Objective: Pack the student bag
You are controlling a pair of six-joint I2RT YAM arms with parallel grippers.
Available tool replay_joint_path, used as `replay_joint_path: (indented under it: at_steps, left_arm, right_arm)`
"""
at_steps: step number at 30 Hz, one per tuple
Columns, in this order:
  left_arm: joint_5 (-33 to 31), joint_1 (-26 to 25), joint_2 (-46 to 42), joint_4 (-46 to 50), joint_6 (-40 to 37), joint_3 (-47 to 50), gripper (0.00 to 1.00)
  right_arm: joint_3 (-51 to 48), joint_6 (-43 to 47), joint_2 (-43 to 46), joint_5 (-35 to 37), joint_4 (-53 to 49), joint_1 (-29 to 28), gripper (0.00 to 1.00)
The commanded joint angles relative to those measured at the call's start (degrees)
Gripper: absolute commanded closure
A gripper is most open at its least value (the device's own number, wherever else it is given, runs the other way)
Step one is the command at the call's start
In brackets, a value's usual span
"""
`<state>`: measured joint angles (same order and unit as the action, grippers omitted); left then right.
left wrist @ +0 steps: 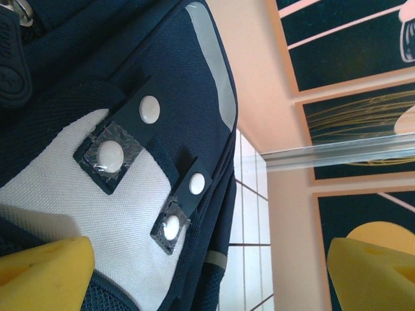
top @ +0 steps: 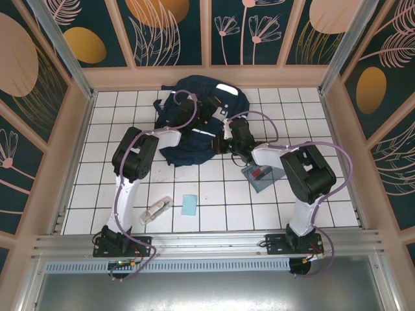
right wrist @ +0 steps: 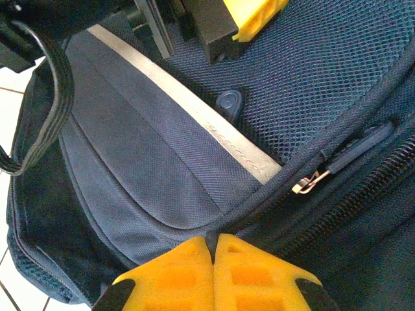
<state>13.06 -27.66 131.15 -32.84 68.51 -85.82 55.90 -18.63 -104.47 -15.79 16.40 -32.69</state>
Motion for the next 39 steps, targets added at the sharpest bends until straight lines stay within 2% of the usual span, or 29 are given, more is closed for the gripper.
replay_joint_path:
  at_steps: [1,4,7,13,18,23,29,34,39]
  left_arm:
    - [-0.67,0.9,-0.76,10.13,-5.49,0.54,0.07]
    - [-1.36,1.2,-3.72,15.56,-10.46,-1.52,0.06]
    - [-3.15,1.44,-7.36,20.69,-15.56,-2.33,0.05]
    - [-5.44,1.95,-14.4,27.57,-21.0,-0.87,0.05]
    - [-3.52,2.0,-20.43,30.41,-20.99,4.74,0.05]
    - [0.76,0.83,-25.57,32.69,-19.36,13.03,0.13]
    - [1.29,-2.08,-28.84,35.42,-18.28,19.46,0.17]
    - [1.52,-2.79,-28.06,37.03,-18.05,19.95,0.2]
    - [1.19,-3.58,-26.04,40.24,-19.2,17.77,0.27]
  right_arm:
    - [3.75,0.64,0.89,-0.72,-3.51,-3.55,0.79]
    - [4.62,0.85,2.16,-0.86,-5.39,-4.09,0.65]
    - [4.79,0.28,4.99,-0.12,-7.24,-4.11,0.6]
    - [4.66,0.75,9.85,5.47,-12.25,-3.38,0.59]
    - [5.26,-2.76,9.33,11.2,-16.85,0.91,0.59]
    - [5.51,-9.48,4.65,8.88,-15.57,7.76,0.58]
    - [9.02,-12.36,-3.26,8.01,-12.63,9.89,0.54]
    - [10.23,-16.27,-8.25,2.1,-8.93,9.64,0.55]
    - [6.54,-20.66,-7.93,2.4,-4.54,6.5,0.62]
